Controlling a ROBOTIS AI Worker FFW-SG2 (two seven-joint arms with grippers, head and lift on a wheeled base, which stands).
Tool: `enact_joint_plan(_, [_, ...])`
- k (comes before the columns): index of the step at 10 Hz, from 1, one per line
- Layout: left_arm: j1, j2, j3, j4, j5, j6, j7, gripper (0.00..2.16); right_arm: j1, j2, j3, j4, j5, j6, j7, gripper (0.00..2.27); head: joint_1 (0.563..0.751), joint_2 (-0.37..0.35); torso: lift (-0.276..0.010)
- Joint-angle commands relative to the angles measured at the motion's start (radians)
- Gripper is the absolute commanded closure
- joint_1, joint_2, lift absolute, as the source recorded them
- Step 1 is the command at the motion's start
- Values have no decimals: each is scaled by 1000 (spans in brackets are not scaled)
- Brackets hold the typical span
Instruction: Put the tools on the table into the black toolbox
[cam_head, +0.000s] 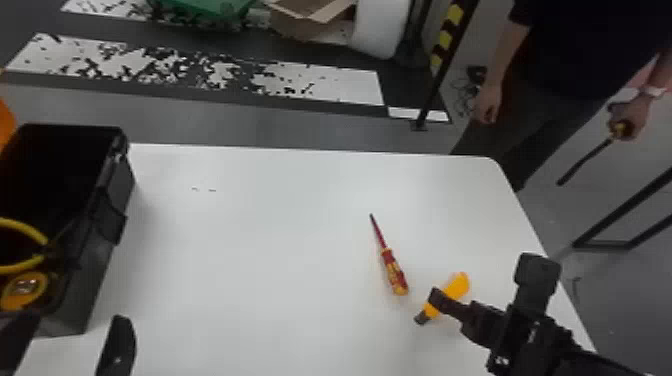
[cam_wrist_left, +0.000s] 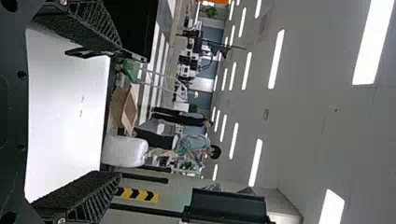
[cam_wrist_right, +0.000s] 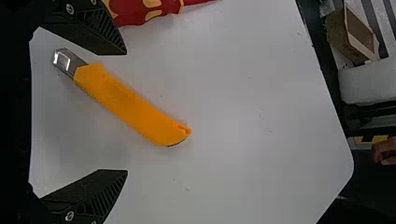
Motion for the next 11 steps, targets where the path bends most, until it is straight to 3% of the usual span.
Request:
enact_joint_plan(1, [0, 0, -3, 2, -1, 0, 0, 36, 0, 1, 5, 2, -3, -1, 0, 103, 695, -178, -75])
enact_joint_plan(11, [-1, 15, -11, 8, 18, -3, -2, 36, -9, 1, 39, 26, 3, -10, -2, 225, 695, -146, -75])
